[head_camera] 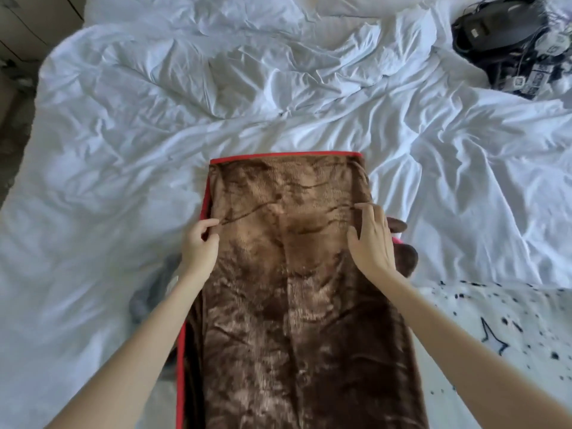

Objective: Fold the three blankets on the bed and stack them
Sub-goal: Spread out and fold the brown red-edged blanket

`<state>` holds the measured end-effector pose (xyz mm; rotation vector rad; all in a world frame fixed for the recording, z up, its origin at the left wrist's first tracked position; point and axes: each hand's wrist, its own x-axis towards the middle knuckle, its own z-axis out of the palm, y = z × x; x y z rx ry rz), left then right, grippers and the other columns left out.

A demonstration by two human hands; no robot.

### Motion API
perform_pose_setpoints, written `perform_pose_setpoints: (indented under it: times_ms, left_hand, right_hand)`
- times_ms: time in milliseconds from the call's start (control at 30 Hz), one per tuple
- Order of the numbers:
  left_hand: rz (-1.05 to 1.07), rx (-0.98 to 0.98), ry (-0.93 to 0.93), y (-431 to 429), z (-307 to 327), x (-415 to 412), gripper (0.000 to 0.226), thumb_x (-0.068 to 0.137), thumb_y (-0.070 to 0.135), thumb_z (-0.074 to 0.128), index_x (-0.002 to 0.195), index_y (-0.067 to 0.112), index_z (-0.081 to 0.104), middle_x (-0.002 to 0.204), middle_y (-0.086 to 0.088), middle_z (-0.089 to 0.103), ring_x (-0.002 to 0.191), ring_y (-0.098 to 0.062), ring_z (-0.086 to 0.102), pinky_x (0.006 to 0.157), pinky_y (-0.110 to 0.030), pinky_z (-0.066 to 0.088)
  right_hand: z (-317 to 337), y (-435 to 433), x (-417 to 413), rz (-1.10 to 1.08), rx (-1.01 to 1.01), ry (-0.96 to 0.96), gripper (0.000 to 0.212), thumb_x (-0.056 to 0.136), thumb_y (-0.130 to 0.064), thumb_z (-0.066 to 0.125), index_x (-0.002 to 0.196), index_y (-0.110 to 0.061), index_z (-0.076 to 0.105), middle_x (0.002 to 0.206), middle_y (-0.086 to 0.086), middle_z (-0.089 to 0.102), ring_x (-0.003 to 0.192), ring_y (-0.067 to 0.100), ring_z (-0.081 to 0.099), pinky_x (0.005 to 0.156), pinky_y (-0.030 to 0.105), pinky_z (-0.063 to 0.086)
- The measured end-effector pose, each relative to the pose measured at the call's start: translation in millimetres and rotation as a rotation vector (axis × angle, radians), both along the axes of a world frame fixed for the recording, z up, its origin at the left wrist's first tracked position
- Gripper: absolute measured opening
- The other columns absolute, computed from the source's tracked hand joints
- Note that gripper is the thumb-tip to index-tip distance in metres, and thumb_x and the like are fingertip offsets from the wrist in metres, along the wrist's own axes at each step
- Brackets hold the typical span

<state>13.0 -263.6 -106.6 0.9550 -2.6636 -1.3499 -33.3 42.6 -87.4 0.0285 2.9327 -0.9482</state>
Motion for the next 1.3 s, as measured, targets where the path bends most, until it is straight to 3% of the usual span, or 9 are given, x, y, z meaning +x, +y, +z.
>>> perform_pose_setpoints:
  times_ms: [67,133,200,367,600,733,867,1100,1300]
  left_hand:
    - [-0.012,0.015,-0.003,12.2,8.6,53.5,0.030,0.096,0.007,0.050,0.120,0.019,0.064,0.115,-0.012,0.063,0.070,-0.002,0.055,0.059,-0.015,0.042]
    - [-0.026,0.010,0.031,22.3,18.5,104.4,0.031,0.096,0.004,0.052,0.122,0.016,0.062,0.125,-0.004,0.056,0.094,0.002,0.055,0.077,-0.007,0.042]
    - [0.007,0.047,0.039,32.9,24.4,155.9,0.030,0.095,0.004,0.055,0.123,0.013,0.059,0.127,-0.002,0.054,0.112,-0.011,0.053,0.091,-0.020,0.041]
    - [0.085,0.205,-0.099,60.9,19.7,292.2,0.035,0.092,0.012,0.065,0.125,0.009,0.054,0.119,-0.010,0.060,0.108,-0.021,0.057,0.087,-0.024,0.040]
    - [0.083,0.305,-0.414,96.6,1.1,450.3,0.056,0.091,0.032,0.067,0.137,0.007,0.046,0.131,-0.010,0.057,0.120,-0.028,0.056,0.099,-0.037,0.045]
    - [0.091,0.330,-0.498,118.6,-13.6,521.2,0.070,0.093,0.039,0.064,0.148,0.005,0.037,0.150,-0.010,0.044,0.138,-0.029,0.041,0.110,-0.038,0.035]
    - [0.140,0.358,-0.399,138.6,-24.8,582.3,0.036,0.093,0.033,0.064,0.121,0.009,0.060,0.116,0.006,0.061,0.116,-0.019,0.057,0.090,-0.031,0.041]
    - [0.079,0.427,-0.361,162.3,-37.5,659.4,0.029,0.098,0.029,0.058,0.121,0.013,0.061,0.119,0.000,0.065,0.113,-0.019,0.058,0.097,-0.036,0.045]
    - [0.044,0.394,-0.222,170.7,-18.5,663.6,0.032,0.101,0.038,0.047,0.129,0.024,0.052,0.112,0.015,0.059,0.106,-0.006,0.054,0.086,-0.022,0.040]
  right_hand:
    - [9.9,10.3,62.8,0.011,0.001,0.012,0.037,0.089,-0.008,0.053,0.125,-0.013,0.048,0.130,0.004,0.045,0.122,0.025,0.044,0.099,0.039,0.040]
    - [17.9,21.8,126.5,0.024,0.030,0.007,0.035,0.089,-0.006,0.054,0.123,-0.014,0.050,0.132,0.002,0.045,0.121,0.023,0.045,0.098,0.038,0.042]
    - [24.3,33.4,189.5,0.052,0.078,-0.001,0.036,0.089,-0.005,0.055,0.124,-0.015,0.051,0.133,0.000,0.046,0.118,0.021,0.047,0.098,0.038,0.044]
    - [29.9,60.0,330.0,0.100,0.049,-0.092,0.035,0.091,-0.006,0.056,0.124,-0.017,0.052,0.133,-0.003,0.044,0.114,0.018,0.050,0.075,0.029,0.050]
    - [3.9,97.2,477.8,0.056,0.095,-0.293,0.030,0.089,-0.011,0.058,0.116,-0.020,0.052,0.121,-0.008,0.046,0.084,0.008,0.053,0.052,0.015,0.032]
    - [-14.9,121.9,534.5,-0.065,0.076,-0.369,0.030,0.088,-0.017,0.062,0.116,-0.017,0.050,0.117,-0.002,0.046,0.090,0.016,0.051,0.062,0.027,0.038]
    - [-28.6,140.7,578.2,-0.114,0.040,-0.418,0.042,0.088,-0.020,0.066,0.124,-0.013,0.045,0.121,0.003,0.046,0.097,0.016,0.048,0.068,0.031,0.041]
    - [-40.6,123.7,636.4,0.050,0.055,-0.325,0.032,0.086,-0.014,0.062,0.114,-0.016,0.047,0.117,-0.001,0.045,0.093,0.017,0.050,0.060,0.036,0.049]
    - [-45.9,85.1,683.3,0.325,-0.070,-0.244,0.062,0.073,-0.013,0.074,0.127,-0.017,0.046,0.127,-0.002,0.043,0.116,0.017,0.045,0.091,0.032,0.046]
